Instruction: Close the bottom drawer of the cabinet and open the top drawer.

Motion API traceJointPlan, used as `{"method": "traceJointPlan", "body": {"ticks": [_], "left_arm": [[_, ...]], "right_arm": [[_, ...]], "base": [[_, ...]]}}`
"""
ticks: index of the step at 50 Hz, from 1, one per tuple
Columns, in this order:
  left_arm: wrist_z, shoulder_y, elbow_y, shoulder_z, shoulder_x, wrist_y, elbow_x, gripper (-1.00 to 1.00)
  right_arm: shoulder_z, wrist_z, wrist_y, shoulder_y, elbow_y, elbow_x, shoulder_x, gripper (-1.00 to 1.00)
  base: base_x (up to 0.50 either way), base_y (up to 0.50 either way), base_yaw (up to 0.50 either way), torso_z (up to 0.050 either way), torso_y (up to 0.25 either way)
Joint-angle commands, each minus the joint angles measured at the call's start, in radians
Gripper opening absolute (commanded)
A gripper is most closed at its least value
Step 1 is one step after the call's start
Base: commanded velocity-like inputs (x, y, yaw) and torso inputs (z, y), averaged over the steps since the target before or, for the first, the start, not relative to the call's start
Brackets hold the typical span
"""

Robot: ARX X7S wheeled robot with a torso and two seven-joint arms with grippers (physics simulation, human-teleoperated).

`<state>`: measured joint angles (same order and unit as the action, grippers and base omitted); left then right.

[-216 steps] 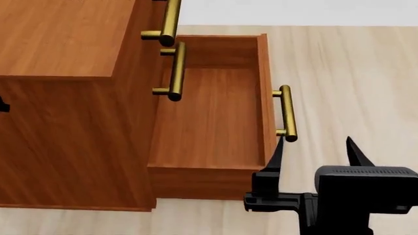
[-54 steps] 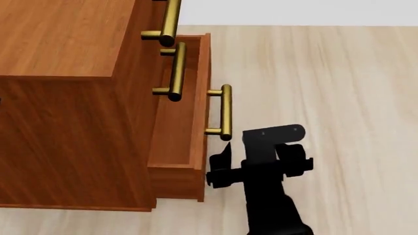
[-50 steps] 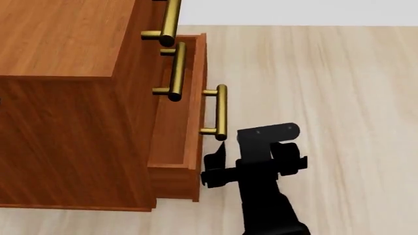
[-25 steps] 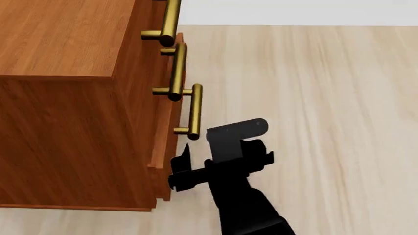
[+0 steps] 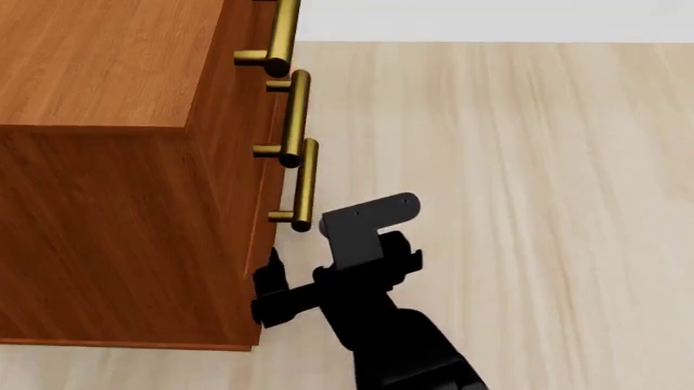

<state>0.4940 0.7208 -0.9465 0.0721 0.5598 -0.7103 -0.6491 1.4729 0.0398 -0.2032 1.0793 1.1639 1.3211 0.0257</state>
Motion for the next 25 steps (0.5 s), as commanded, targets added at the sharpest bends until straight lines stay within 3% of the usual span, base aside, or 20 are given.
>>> {"method": "traceJointPlan", "body": {"ticks": [1,18,25], "left_arm": [[0.005,-0.002,0.000,-0.005,0.008,0.006,-0.004,1.00],[0.013,-0.004,0.001,0.004,0.010,0.017,-0.004,1.00],[0.020,0.012,-0.001,0.013,0.007,0.009,-0.012,1.00]], "right_arm": [[0.062,0.054,0.009,0.013,-0.055,0.040,-0.026,1.00],[0.053,0.163,-0.009,0.013,-0.030,0.100,-0.025,1.00],[0.039,0.031,-0.013,0.012,-0.223,0.110,0.125,1.00]], "base": [[0.00,0.00,0.00,0.000,0.000],[0.00,0.00,0.00,0.000,0.001],[0.00,0.00,0.00,0.000,0.000]]}}
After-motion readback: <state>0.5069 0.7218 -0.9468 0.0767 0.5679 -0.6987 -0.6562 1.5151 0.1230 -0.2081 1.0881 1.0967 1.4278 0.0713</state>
